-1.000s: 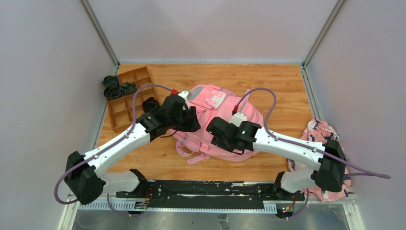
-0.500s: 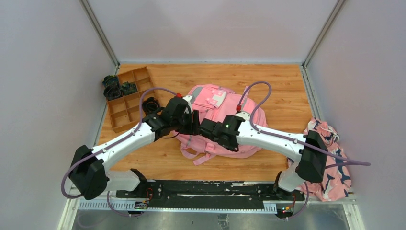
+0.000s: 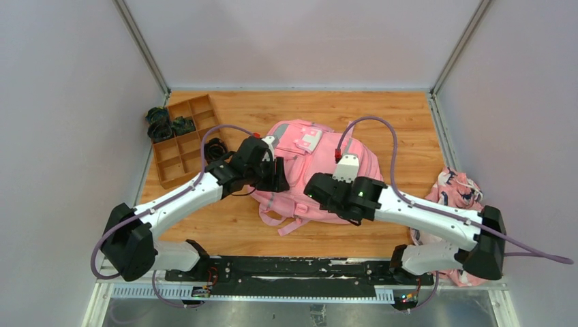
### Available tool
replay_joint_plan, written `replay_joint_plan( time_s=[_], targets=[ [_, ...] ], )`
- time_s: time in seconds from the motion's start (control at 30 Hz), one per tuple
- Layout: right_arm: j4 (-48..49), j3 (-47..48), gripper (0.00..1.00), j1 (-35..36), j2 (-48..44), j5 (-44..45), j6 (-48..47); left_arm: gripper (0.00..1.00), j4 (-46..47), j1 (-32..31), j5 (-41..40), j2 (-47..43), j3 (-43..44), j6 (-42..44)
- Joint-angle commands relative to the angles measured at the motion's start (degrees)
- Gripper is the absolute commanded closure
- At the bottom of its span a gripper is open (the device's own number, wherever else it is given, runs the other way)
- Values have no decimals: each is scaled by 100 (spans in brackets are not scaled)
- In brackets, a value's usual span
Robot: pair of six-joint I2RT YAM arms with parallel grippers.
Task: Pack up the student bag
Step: Zip the student bag at the center of the board.
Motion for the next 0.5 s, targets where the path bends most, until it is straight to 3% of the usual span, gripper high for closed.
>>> replay_joint_plan(
  time_s=[0.0,0.3,0.47],
  targets=[
    [1045,-460,52,102,-611,-155,-803,47,90,41,250,-120,131,0],
    [1647,-539,54,150,-125,417,-656,47,99,42,317,-242,56,-91],
    [1521,-560,63,145,116,862,-503,47,203,42,572,-231,-18,-212]
  ],
)
